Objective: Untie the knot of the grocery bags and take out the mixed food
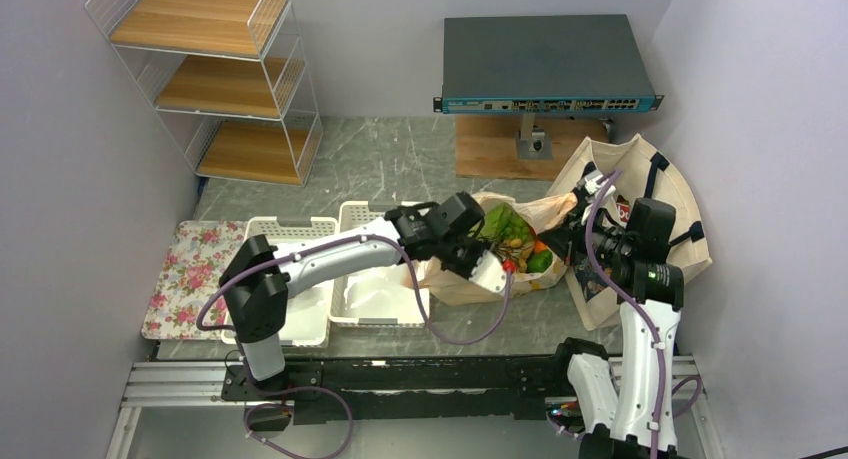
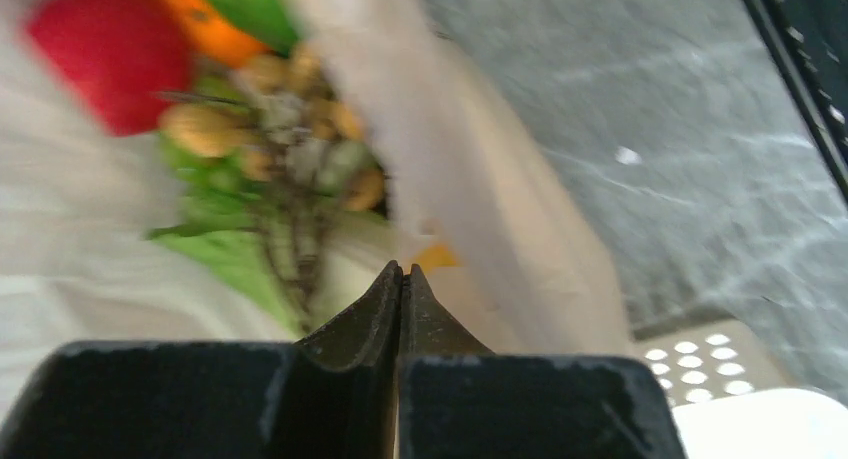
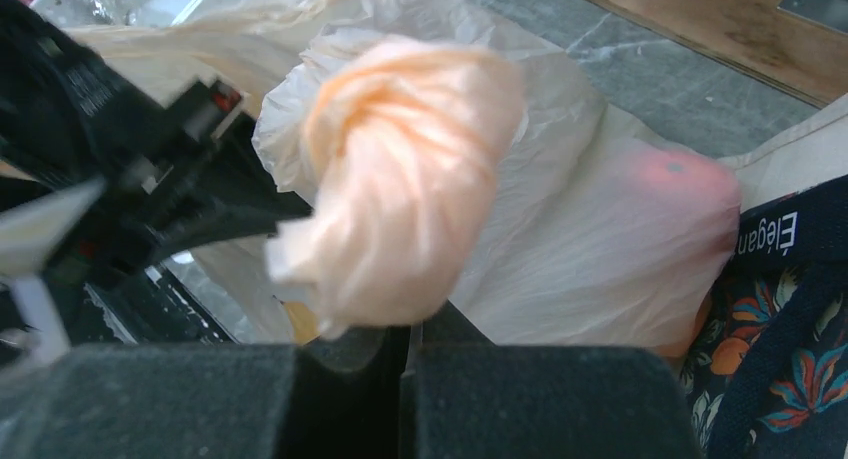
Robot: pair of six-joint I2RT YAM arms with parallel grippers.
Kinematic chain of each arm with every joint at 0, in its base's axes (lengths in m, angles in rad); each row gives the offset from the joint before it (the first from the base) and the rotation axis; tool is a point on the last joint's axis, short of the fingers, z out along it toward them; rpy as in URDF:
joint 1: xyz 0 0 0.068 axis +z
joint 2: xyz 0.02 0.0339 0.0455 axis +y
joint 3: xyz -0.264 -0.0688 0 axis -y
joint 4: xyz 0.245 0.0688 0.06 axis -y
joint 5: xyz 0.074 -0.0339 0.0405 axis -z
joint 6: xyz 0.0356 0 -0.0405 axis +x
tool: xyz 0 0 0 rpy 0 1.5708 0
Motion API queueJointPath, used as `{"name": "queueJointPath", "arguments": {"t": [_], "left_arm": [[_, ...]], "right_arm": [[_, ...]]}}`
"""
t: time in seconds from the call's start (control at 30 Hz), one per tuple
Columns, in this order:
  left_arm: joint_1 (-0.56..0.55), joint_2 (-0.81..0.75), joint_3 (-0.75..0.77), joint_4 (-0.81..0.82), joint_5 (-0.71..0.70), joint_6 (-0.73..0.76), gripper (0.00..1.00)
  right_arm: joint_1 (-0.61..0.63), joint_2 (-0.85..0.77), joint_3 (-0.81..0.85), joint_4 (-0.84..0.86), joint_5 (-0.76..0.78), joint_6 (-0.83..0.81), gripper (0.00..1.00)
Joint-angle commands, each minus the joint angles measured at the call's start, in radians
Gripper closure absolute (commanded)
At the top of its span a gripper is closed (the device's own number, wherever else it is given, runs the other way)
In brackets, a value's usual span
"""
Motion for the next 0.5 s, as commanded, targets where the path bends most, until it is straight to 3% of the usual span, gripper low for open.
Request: {"name": "queueJointPath", "arguments": {"t": [0.0, 0.2, 0.37, 0.47], "left_arm": [[-0.045, -0.033, -0.083, -0.044, 0.018, 0.125, 0.94], [-0.067, -0.029, -0.085, -0.120, 0.066, 0.051, 0.85], [0.010, -0.042, 0.028, 0.021, 0.091, -0.191, 0.62], [0.033, -0.057, 0.025, 0.125, 0.028, -0.246, 0.58]], "right_arm": [[0.006, -0.028, -0.010, 0.068, 0.009, 0.039, 1.00], [0.005, -0.043, -0.022, 0.052, 0.011, -0.009, 1.00], [0.005, -0.057, -0.021, -0.003, 0.025, -0.097, 1.00], [0.005, -0.066, -0.021, -0.022, 0.021, -0.111, 1.00]]}}
